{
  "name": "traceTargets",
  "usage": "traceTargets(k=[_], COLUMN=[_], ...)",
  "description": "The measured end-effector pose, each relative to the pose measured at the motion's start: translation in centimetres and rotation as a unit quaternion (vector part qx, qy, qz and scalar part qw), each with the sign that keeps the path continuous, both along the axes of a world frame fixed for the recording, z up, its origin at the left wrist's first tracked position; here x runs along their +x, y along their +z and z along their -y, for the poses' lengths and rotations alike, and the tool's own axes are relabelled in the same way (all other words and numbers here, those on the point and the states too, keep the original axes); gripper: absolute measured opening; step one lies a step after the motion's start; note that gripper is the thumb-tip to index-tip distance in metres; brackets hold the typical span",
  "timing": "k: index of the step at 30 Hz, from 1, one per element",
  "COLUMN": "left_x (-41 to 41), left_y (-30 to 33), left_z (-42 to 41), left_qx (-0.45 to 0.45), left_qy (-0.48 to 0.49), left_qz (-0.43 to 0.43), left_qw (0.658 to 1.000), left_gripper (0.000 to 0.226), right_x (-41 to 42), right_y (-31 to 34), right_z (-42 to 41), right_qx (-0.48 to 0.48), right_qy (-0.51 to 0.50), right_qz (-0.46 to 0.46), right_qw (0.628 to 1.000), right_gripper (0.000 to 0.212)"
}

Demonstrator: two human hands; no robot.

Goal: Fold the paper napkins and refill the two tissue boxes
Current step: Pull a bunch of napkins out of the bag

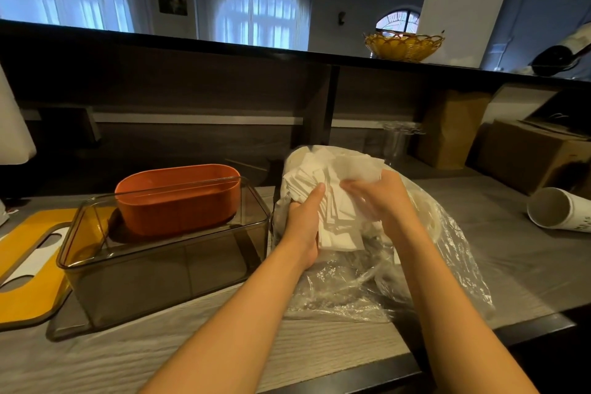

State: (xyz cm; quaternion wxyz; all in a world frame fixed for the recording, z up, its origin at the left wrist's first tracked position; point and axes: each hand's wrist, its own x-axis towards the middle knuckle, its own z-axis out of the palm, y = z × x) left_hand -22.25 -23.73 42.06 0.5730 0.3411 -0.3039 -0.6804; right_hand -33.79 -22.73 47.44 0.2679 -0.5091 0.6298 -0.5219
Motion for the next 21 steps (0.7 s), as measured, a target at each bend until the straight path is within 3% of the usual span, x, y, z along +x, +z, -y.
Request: traceTargets(k=[10,17,21], left_x=[0.2,0.1,0.2], left_y=[0.2,0.3,0.5], left_z=[0.1,-0.1,-0.3], left_qx=[0.012,0.015,0.009], left_qy=[0.004,0.005,-0.001], left_qz=[0.020,0.009,0.007], left_qw=[1.000,1.000,1.000], left_gripper=[0.035,0.033,0.029], right_x=[-0.5,-1.2,-2.1], right_y=[0.4,0.5,1.3], right_z=[-0.2,0.0,-0.7], right_qx=[0.017,0.010,-0.048], right_qy=[0.030,-0.043,-0.046], right_qz=[0.047,0.066,0.199], right_qw=[0.998,0.997,0.978], right_gripper=[0.009,0.005,0.008])
